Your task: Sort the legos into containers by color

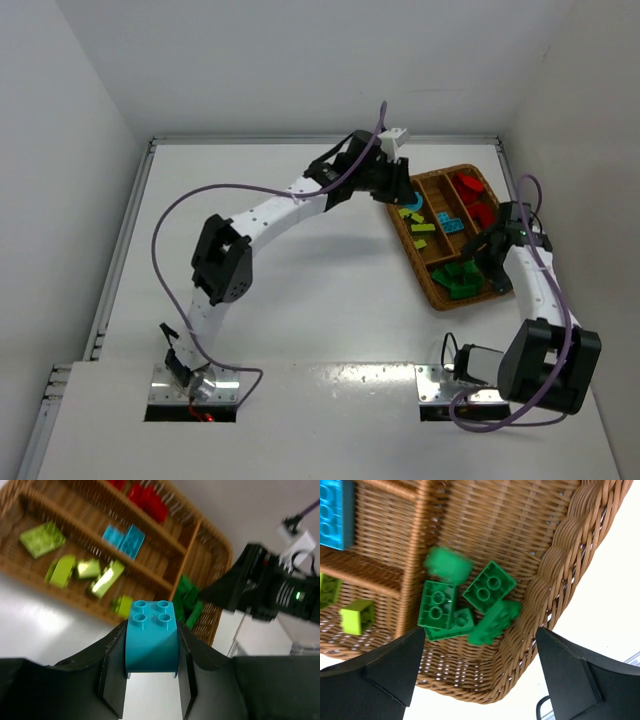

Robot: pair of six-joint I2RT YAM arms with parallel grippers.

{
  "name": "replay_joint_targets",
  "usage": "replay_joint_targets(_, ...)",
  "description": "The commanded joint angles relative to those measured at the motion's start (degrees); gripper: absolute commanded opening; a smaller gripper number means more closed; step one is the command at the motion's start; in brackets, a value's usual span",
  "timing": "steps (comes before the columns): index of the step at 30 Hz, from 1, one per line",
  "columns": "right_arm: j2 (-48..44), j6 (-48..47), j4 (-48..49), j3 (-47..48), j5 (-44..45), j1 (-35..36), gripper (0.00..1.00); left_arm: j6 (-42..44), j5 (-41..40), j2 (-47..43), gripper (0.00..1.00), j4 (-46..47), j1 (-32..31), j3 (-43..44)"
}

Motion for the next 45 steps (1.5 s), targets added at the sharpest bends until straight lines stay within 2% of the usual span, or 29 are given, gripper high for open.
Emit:
replay_joint_targets(1, -2.07, -0.34, -1.54, 5.03, 0.18, -0.2, 0.92, -4.84, 1.29, 6.52, 0.0, 5.02, -1.23, 8.29)
replay_joint_targets(4, -6.82, 2.11, -5.31, 8.27, 1.75, 0.5, 0.92, -9.06, 1.82, 14.06, 0.0, 9.41, -2.55, 18.56)
replay_joint_targets(8, -8.67, 4.31, -10.85, 9.78, 3.79, 2.34, 0.92, -16.26, 0.86, 21.89, 0.0, 19.06, -3.6, 23.51)
replay_joint_targets(14, -11.57, 4.31, -13.33, 9.26, 4.31, 3.67, 0.92, -21.2, -9.51, 28.94, 0.0, 29.28, -7.2, 28.61)
replay_joint_targets(18, -12.1, 5.71, -16.65, 11.44, 9.13, 5.59, 0.92, -21.21, -16.01, 30.44, 0.0, 29.91, -7.83, 27.92)
replay_joint_targets(20, -12.1, 5.72, -17.28, 11.98, 10.46, 6.3, 0.92, -21.21, -16.55, 31.33, 0.03, 29.91, -7.83, 27.92)
replay_joint_targets(22, -12.1, 5.72, -17.28, 12.77, 11.7, 6.91, 0.92, -21.21, -17.34, 31.94, 0.1, 30.43, -7.83, 27.92)
replay_joint_targets(23, -12.1, 5.72, -17.8, 13.38, 12.39, 6.92, 0.92, -22.34, -17.34, 32.98, 0.21, 31.66, -7.83, 28.44)
replay_joint_targets(26, -12.1, 5.72, -17.81, 13.39, 12.4, 7.44, 0.92, -22.35, -17.87, 33.52, 0.41, 31.67, -7.83, 28.44)
replay_joint_targets(27, -12.1, 5.72, -17.81, 13.39, 12.4, 7.45, 0.92, -22.35, -17.87, 34.04, 0.53, 31.67, -7.83, 28.44)
replay_joint_targets(28, -12.1, 5.72, -17.81, 13.39, 12.4, 7.45, 0.92, -22.35, -17.87, 34.05, 0.6, 31.67, -7.83, 28.44)
replay_joint_targets(29, -12.1, 5.72, -17.81, 13.39, 12.4, 7.45, 0.92, -22.35, -17.35, 34.05, 0.72, 31.67, -7.83, 28.44)
replay_joint_targets(34, -11.57, 5.72, -17.81, 14.44, 12.92, 7.45, 0.92, -22.35, -16.82, 34.58, 0.88, 31.67, -7.83, 28.97)
replay_joint_targets(39, -9.91, 3.89, -17.29, 15.67, 12.93, 7.45, 0.95, -19.64, -14.98, 32.91, 0.95, 28.6, -7.83, 30.29)
replay_joint_targets(41, -9.12, 1.6, -14.92, 16.2, 10.83, 8.06, 0.97, -17.53, -14.45, 28.97, 0.97, 24.92, -6.26, 30.29)
replay_joint_targets(43, -7.8, -2.6, -13.51, 17.07, 6.44, 8.58, 1.0, -13.22, -13.92, 24.32, 1.0, 19.12, -4.23, 26.35)
replay_joint_targets(45, -5.87, -4.9, -12.89, 18.38, 2.93, 8.59, 1.0, -9.19, -13.92, 14.95, 1.0, 16.13, -0.11, 17.43)
